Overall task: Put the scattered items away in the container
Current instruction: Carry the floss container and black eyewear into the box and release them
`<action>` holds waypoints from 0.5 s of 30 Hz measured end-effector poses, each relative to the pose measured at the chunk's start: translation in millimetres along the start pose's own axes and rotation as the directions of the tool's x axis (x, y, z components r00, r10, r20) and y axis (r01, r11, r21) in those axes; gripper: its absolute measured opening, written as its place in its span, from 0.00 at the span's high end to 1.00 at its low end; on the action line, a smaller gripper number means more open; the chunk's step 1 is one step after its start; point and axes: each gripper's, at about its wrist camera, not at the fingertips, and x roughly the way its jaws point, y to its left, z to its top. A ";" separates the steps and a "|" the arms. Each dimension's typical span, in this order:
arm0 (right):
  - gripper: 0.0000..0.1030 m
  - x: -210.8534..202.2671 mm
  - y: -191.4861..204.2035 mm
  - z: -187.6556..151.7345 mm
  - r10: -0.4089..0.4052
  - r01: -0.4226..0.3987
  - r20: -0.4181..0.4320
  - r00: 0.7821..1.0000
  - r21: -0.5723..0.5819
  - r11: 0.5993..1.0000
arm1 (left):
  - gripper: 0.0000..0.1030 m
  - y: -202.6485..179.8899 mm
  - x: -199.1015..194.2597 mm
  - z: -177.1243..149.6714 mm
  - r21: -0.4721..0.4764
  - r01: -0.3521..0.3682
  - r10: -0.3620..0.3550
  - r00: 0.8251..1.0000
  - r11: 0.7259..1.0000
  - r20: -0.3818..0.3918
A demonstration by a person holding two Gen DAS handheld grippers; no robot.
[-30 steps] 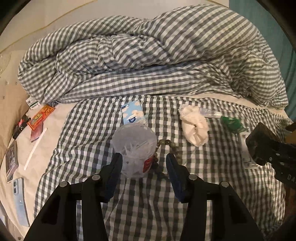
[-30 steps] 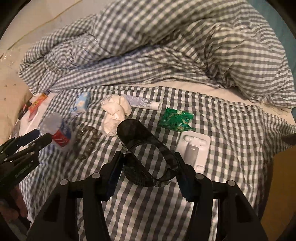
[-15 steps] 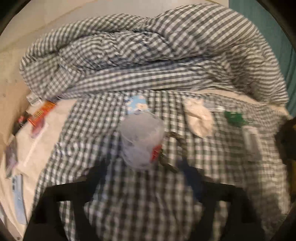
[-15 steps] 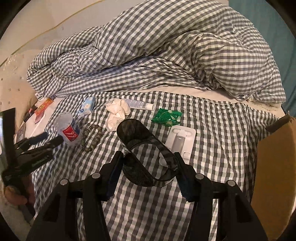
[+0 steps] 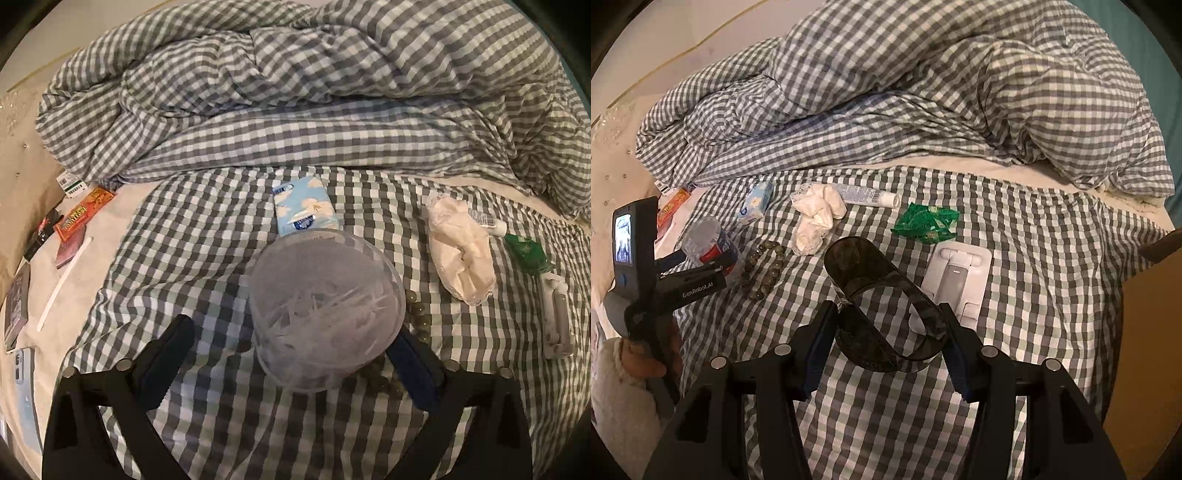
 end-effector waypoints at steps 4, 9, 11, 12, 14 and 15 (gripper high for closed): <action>0.47 3.3 -5.0 0.5 0.001 -0.001 -0.005 1.000 0.013 1.000 | 0.39 -3.8 0.6 1.2 -0.007 0.010 -0.011 1.000 1.000 -0.025; 0.47 -4.8 -5.8 -0.2 0.002 -0.003 0.007 1.000 0.017 1.000 | 0.39 -10.0 -19.3 0.0 0.011 0.005 -0.004 1.000 1.000 -0.014; 0.47 -10.9 -5.3 -0.6 0.002 -0.003 0.017 1.000 0.017 1.000 | 0.39 -16.0 -36.8 -0.1 0.031 0.001 -0.001 1.000 1.000 0.019; 0.47 -15.2 -5.2 -1.2 0.005 -0.005 0.023 1.000 0.018 1.000 | 0.39 -19.9 -48.1 0.3 0.042 0.007 -0.008 0.999 0.999 0.037; 0.47 -23.9 -5.6 -2.7 0.003 -0.004 0.036 0.999 0.023 1.000 | 0.39 -28.7 -70.3 1.2 0.063 0.024 -0.028 0.998 0.998 0.057; 0.47 -29.1 -6.1 -3.8 0.001 -0.002 0.041 0.999 0.025 1.000 | 0.39 -32.4 -80.5 1.6 0.066 0.029 -0.034 0.997 0.997 0.070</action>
